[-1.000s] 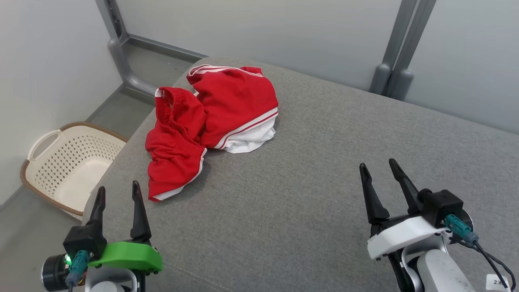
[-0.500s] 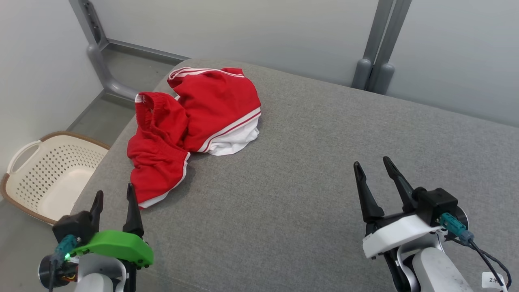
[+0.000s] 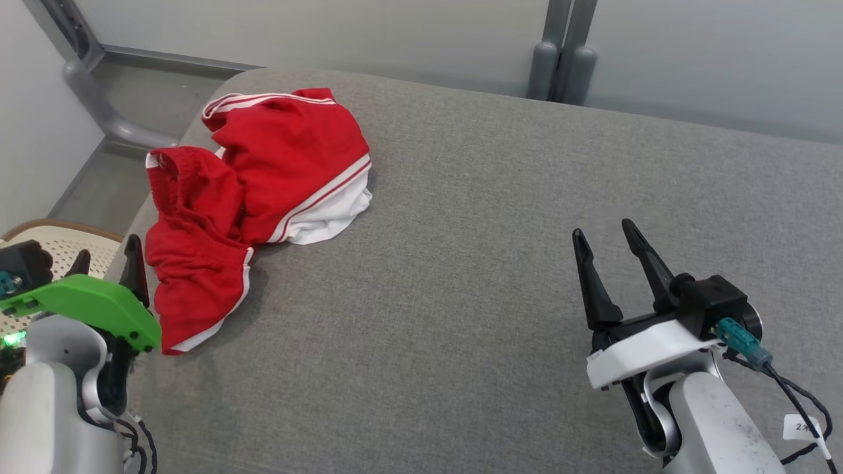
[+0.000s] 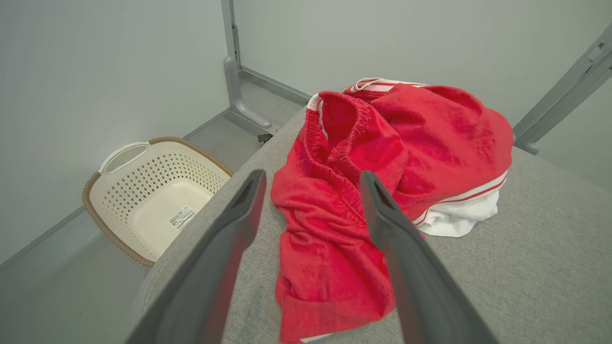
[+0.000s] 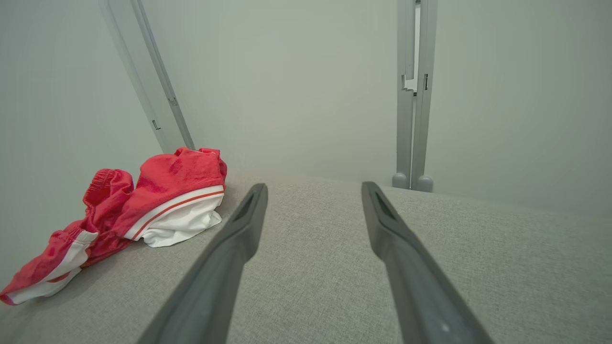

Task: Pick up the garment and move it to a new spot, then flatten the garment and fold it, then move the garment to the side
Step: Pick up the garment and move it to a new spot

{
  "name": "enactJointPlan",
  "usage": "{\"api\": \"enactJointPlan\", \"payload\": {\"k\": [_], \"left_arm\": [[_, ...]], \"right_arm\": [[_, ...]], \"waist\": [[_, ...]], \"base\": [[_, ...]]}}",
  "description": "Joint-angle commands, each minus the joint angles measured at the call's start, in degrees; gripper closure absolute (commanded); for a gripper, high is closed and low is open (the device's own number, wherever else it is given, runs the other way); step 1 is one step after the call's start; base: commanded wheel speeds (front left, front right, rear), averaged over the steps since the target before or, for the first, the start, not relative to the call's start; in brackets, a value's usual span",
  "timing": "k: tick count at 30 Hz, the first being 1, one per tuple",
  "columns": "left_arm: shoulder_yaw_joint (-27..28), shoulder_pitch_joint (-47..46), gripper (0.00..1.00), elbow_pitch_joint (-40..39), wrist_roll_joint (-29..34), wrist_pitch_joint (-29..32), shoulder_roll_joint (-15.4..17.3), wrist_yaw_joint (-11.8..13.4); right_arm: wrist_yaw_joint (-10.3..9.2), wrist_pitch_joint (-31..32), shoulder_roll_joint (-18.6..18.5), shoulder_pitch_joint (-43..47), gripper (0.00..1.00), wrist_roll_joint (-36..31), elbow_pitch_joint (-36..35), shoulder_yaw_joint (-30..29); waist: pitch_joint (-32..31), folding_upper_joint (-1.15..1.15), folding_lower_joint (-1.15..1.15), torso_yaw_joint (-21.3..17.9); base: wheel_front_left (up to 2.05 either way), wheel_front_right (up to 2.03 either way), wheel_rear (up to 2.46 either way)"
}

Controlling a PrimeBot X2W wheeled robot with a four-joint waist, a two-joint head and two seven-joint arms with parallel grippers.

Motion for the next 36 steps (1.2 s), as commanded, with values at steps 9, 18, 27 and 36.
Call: {"api": "enactJointPlan", "payload": {"k": [9, 18, 27, 36], "left_arm": [[1.48, -7.43, 0.00, 9.69, -5.16, 9.88, 3.35, -1.69], [1.77, -11.70, 0.00, 24.74, -7.60, 9.08, 2.80, -3.31], [0.04, -13.91, 0.97, 36.17, -7.33, 5.22, 3.32, -5.19], [-1.58, -15.30, 1.00, 37.21, -7.44, -0.80, 6.43, -6.36]], "right_arm": [[0.02, -0.19, -0.28, -3.39, 0.00, -1.67, -1.13, -0.10], [0.02, -0.19, -1.01, -5.44, 0.00, -1.71, -1.86, 0.00], [0.02, -0.19, -0.95, -5.91, 0.00, -1.59, -0.88, -0.03], [0.02, -0.19, -0.53, -3.35, 0.00, -0.59, 0.18, 0.24]], "waist": [[7.80, 0.00, 0.00, -7.17], [11.88, 0.00, 0.00, -9.10], [11.35, 0.00, 0.00, -8.91], [5.92, 0.00, 0.00, -8.05]], "base": [[0.00, 0.00, 0.00], [0.00, 0.00, 0.00], [0.00, 0.00, 0.00], [0.00, 0.00, 0.00]]}}
